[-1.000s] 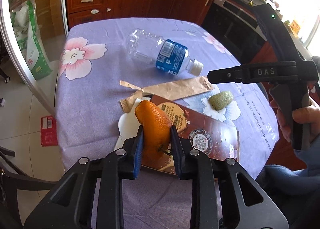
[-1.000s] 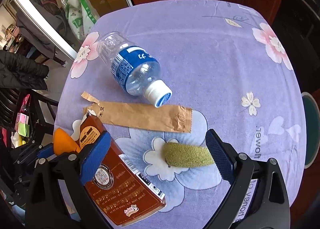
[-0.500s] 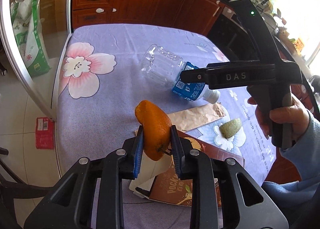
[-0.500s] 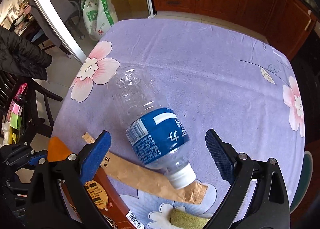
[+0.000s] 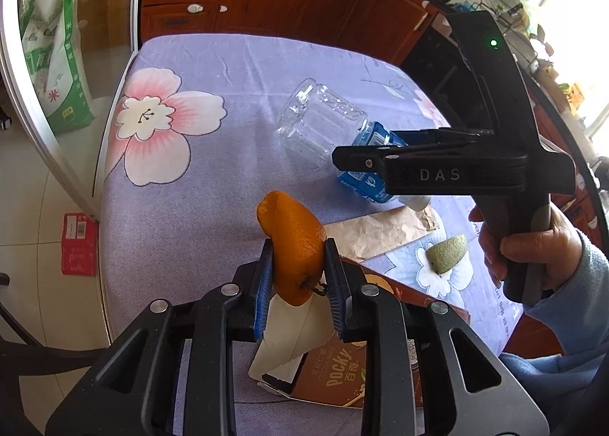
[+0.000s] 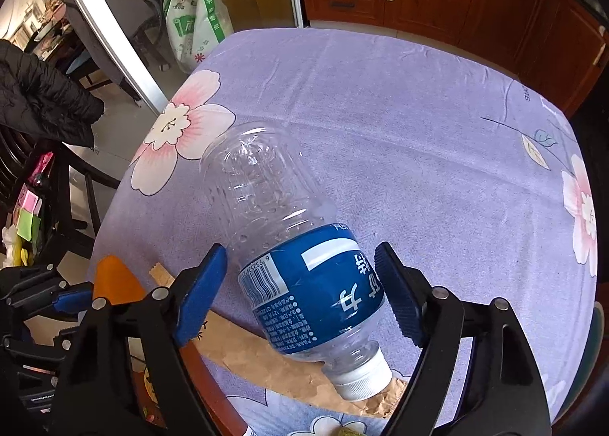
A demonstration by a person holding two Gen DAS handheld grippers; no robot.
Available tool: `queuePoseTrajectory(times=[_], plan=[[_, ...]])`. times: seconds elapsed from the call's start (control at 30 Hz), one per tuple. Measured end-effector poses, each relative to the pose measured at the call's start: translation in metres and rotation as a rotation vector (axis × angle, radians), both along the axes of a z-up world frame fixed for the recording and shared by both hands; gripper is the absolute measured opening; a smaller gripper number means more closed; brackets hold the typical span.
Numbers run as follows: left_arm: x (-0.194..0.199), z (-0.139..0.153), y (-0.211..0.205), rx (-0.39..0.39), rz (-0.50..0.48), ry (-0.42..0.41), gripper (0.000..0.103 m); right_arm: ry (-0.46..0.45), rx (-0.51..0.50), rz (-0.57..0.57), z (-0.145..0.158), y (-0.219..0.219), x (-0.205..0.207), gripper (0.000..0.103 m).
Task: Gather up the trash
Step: 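Grasp the orange peel with the left tool while the right tool grasps the water bottle, then lift and carry the peel and bottle over the teal bin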
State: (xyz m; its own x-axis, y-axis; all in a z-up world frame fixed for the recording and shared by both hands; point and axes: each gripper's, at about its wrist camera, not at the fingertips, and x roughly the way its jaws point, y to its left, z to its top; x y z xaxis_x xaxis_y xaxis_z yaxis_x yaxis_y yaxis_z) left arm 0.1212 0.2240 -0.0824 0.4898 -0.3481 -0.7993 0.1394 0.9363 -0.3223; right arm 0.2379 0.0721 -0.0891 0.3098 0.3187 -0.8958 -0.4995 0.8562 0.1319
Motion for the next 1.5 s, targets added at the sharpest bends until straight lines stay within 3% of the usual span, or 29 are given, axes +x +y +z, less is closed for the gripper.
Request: queuePoseTrajectory(times=[0.33, 0.6, 0.97, 1.5], plan=[[-0.009, 0.017, -0.013, 0.028, -0.003, -0.026, 0.026, -0.017, 0.084, -0.047, 0.032, -0.027, -0.014, 0.072], [-0.017, 0.046, -0.040, 0.052, -0.032, -0.078, 0.026, -0.075, 0.166, -0.137, 0.069, -0.083, -0.032, 0.072], [-0.027, 0.079, -0.118, 0.098, -0.149, -0.131, 0.027, -0.133, 0.257, -0.274, 0.097, -0.189, -0.066, 0.072], [-0.023, 0.087, -0.246, 0.168, -0.346, -0.145, 0.027, -0.185, 0.317, -0.470, 0.104, -0.325, -0.109, 0.072]])
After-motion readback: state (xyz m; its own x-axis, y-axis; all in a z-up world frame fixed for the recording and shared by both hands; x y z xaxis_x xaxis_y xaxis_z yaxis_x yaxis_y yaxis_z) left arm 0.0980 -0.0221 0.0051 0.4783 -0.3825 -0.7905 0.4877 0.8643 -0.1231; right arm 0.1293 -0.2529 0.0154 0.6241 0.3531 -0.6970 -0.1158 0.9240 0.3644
